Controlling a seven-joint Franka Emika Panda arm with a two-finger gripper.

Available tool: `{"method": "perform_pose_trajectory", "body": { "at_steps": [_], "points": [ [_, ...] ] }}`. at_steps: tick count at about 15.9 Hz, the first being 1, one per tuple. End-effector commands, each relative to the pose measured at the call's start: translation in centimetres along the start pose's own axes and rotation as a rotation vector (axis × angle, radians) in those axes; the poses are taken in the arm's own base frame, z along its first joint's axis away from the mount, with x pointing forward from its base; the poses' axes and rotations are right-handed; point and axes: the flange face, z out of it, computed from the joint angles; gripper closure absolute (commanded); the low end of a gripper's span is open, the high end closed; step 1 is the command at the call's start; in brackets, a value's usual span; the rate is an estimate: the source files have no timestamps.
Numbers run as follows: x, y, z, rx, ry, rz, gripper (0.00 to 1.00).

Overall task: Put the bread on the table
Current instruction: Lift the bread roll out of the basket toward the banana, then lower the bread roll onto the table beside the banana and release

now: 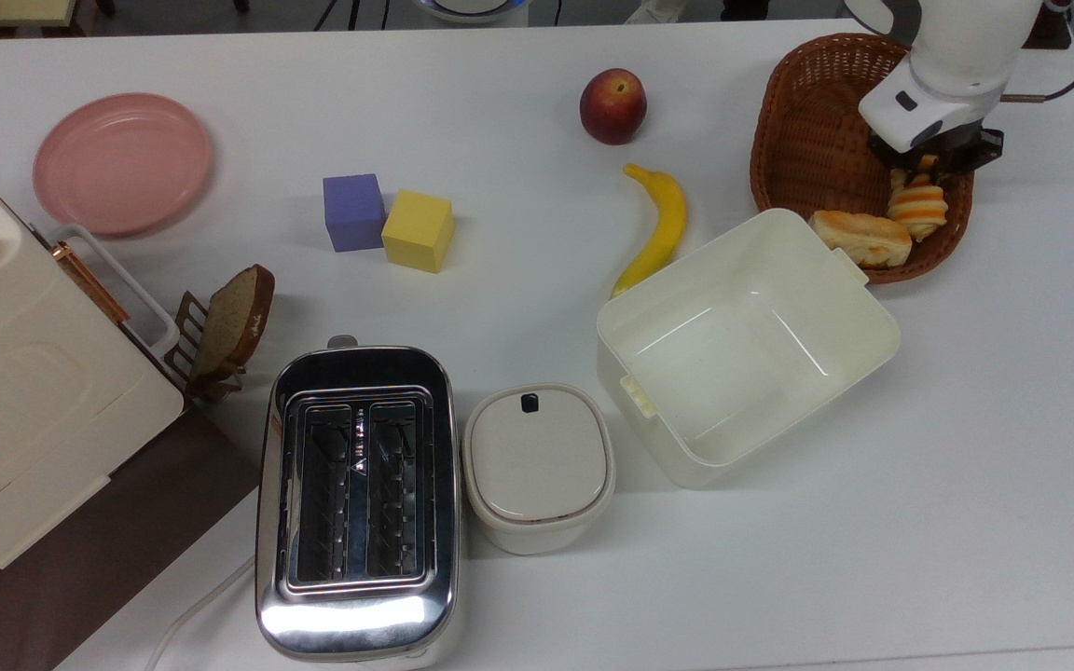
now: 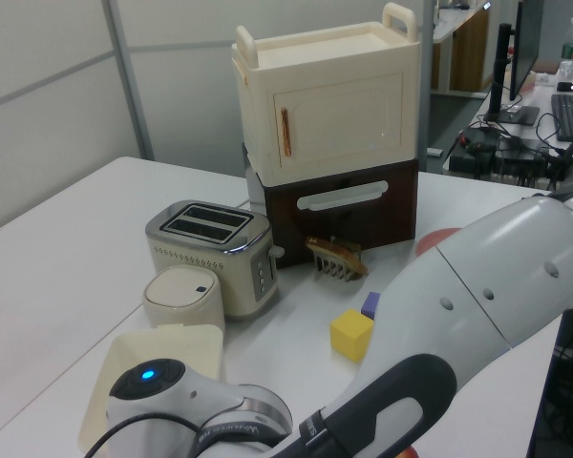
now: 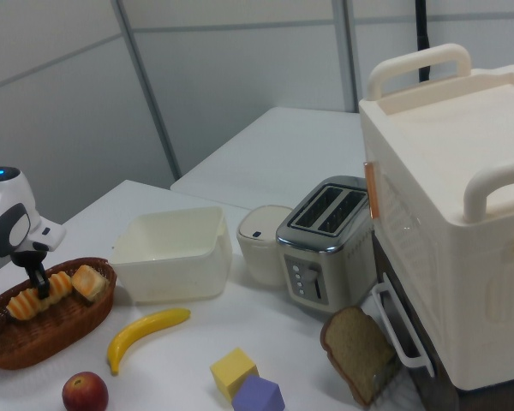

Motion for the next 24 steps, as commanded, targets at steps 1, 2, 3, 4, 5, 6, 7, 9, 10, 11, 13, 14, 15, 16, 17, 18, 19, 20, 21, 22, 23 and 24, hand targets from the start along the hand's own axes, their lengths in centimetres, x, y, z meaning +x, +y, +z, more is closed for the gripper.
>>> {"method": "perform_pose_trajectory", "body": {
  "at_steps": [1,2,3,4,5,6,7,9,10,11,13,14,15,16,17,18,19,20,21,22,23,24],
  "points": [
    [0.6,1.7,-5.8,0.001,-0.03,0.024,1.0],
    [1.7,3.0,-8.5,0.002,-0.038,0.022,1.0],
    [2.3,4.0,-10.3,-0.001,-0.047,0.019,1.0],
    [2.9,5.0,-12.0,-0.004,-0.056,0.011,1.0],
    [3.7,6.4,-13.4,-0.017,-0.075,-0.003,1.0],
    [4.3,7.9,-14.6,-0.036,-0.105,-0.025,1.0],
    [5.0,10.1,-16.6,-0.06,-0.14,-0.087,1.0],
    [5.5,13.3,-20.5,-0.079,-0.172,-0.179,1.0],
    [6.1,15.5,-22.4,-0.106,-0.186,-0.208,1.0],
    [6.7,17.8,-23.7,-0.145,-0.203,-0.232,1.0],
    [7.5,21.3,-25.7,-0.229,-0.21,-0.289,0.92],
    [8.1,22.9,-26.2,-0.269,-0.214,-0.31,0.75],
    [9.0,24.4,-26.5,-0.291,-0.217,-0.315,0.35],
    [10.0,25.9,-26.9,-0.293,-0.21,-0.293,0.0],
    [10.8,27.2,-27.3,-0.29,-0.208,-0.276,0.0],
    [11.6,28.6,-27.6,-0.282,-0.209,-0.27,0.0],
    [12.2,30.0,-28.1,-0.273,-0.212,-0.28,0.0],
    [12.9,31.4,-28.4,-0.264,-0.214,-0.279,0.0],
    [13.6,32.9,-28.8,-0.257,-0.213,-0.261,0.0],
    [14.3,34.4,-29.2,-0.251,-0.209,-0.243,0.0],
    [14.8,35.8,-29.6,-0.249,-0.207,-0.242,0.0],
    [15.2,37.0,-30.0,-0.261,-0.202,-0.254,0.0]
  ]
}}
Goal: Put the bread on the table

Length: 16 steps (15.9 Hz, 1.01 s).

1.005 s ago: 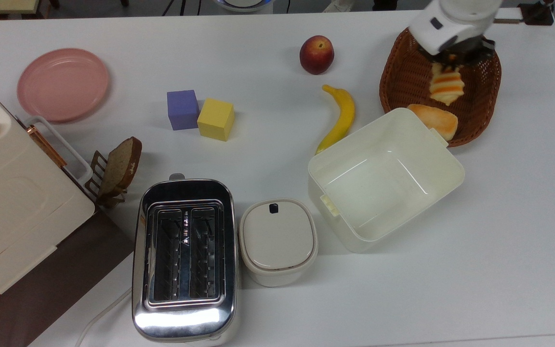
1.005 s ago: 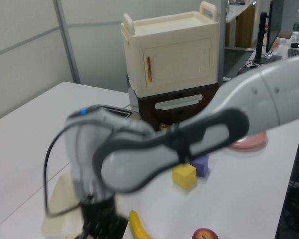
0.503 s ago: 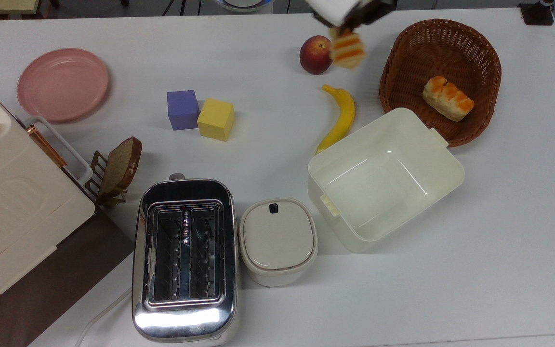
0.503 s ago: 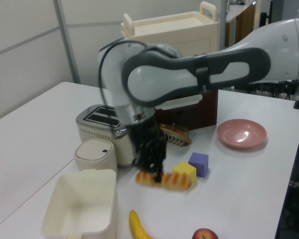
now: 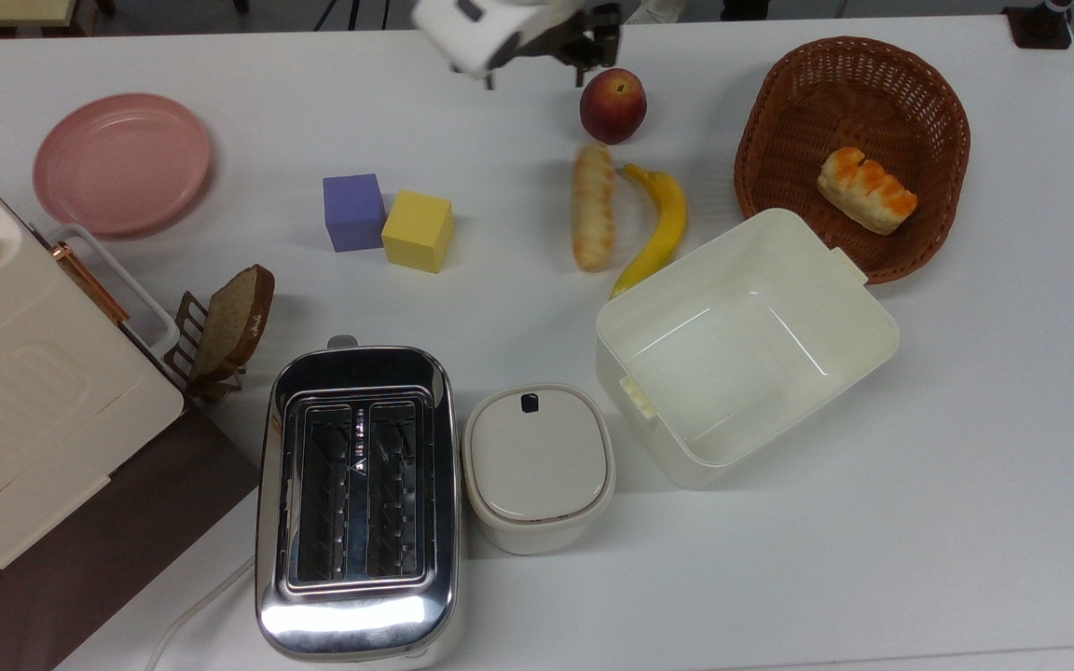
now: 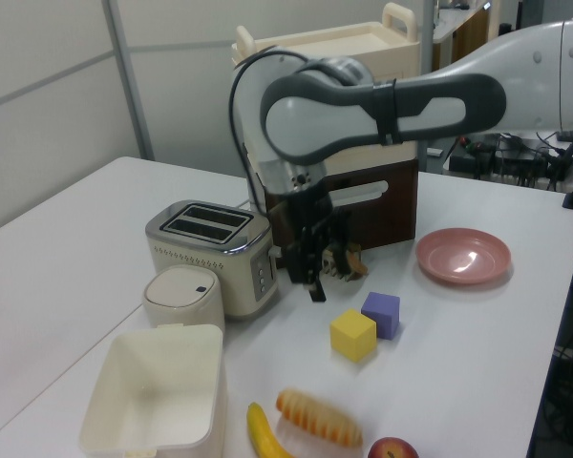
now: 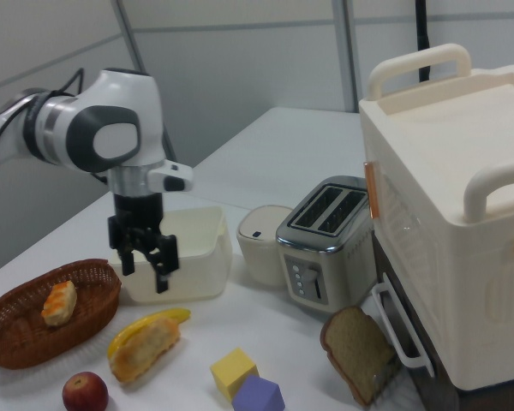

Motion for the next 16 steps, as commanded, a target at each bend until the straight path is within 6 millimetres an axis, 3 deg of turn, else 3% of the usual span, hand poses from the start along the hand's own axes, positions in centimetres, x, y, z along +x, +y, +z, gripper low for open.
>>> {"method": "perform_pose_trajectory", "body": {
  "at_steps": [1,6,16],
  "points": [
    [-0.3,4.6,-0.4,-0.036,0.005,-0.026,0.0],
    [0.4,9.6,-1.8,-0.022,0.1,0.053,0.0],
    [0.9,10.0,-3.0,-0.032,0.176,0.176,0.0]
  ]
}}
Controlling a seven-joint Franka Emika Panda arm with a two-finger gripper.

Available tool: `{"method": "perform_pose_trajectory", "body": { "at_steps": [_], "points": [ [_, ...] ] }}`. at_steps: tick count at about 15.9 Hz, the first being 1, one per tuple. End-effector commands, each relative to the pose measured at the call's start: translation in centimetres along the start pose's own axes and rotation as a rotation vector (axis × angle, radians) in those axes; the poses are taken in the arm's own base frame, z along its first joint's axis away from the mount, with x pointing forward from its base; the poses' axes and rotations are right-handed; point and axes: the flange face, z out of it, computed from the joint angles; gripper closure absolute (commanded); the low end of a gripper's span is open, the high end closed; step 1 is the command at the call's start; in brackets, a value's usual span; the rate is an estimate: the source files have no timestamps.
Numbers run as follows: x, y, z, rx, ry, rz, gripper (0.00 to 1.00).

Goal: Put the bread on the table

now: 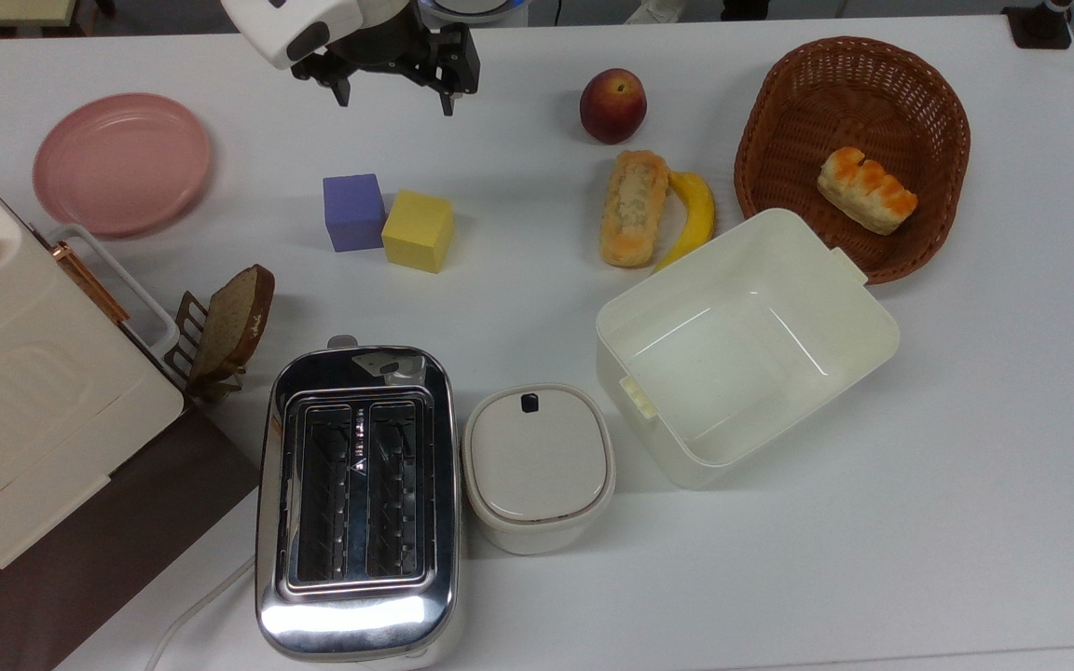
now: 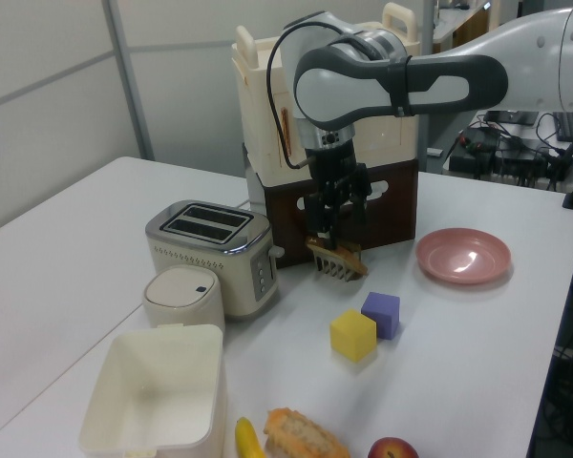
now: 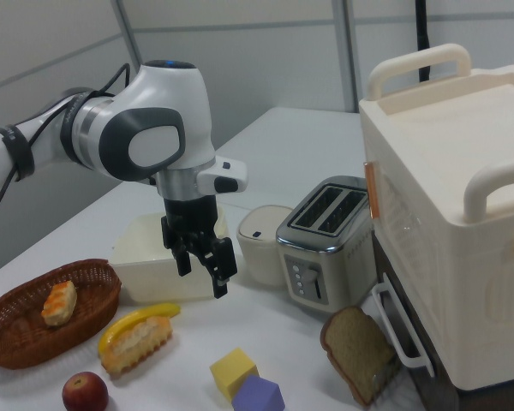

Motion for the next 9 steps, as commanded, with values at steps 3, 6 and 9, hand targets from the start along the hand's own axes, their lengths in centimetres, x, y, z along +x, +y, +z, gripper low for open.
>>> {"method": "perform_pose_trajectory", "body": {
  "at_steps": [3,6,9],
  "points": [
    [0.48,-0.57,-1.22,-0.033,0.108,0.129,0.0],
    [0.74,-1.35,-1.07,-0.08,0.132,0.17,0.0],
    [0.96,-1.39,-1.02,-0.078,0.146,0.171,0.0]
  ]
}}
